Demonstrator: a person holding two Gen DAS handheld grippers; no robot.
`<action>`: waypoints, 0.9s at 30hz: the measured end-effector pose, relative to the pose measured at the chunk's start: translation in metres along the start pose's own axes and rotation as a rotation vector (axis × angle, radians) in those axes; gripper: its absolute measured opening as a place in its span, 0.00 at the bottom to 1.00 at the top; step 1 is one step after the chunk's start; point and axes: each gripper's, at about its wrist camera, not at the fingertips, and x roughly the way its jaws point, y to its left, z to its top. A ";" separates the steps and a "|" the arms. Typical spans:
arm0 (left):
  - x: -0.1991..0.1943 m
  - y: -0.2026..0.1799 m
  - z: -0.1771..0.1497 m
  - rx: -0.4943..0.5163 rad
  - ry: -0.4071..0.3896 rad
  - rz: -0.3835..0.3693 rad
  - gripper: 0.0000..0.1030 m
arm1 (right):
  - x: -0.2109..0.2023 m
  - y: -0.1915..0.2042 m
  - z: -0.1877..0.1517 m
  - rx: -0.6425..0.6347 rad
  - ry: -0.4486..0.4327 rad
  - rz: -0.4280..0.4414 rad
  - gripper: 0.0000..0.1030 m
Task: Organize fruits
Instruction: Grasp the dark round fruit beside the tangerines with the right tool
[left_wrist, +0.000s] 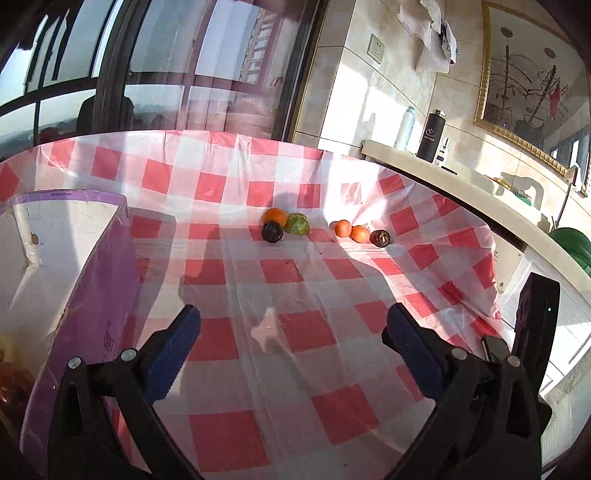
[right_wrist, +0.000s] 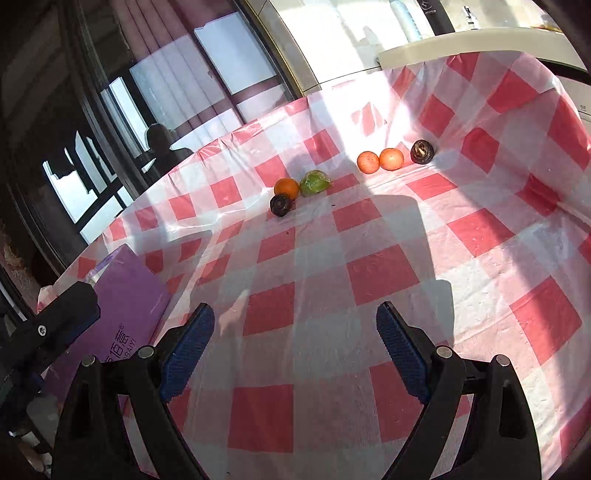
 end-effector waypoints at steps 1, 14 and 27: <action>0.020 0.002 -0.002 -0.029 0.030 0.012 0.98 | 0.000 -0.009 0.001 0.043 -0.004 0.021 0.84; 0.132 0.041 0.014 -0.274 0.096 0.004 0.98 | 0.032 -0.034 0.041 0.009 -0.064 -0.060 0.80; 0.133 0.067 0.007 -0.443 0.091 -0.006 0.98 | 0.149 -0.124 0.164 0.141 -0.048 -0.405 0.59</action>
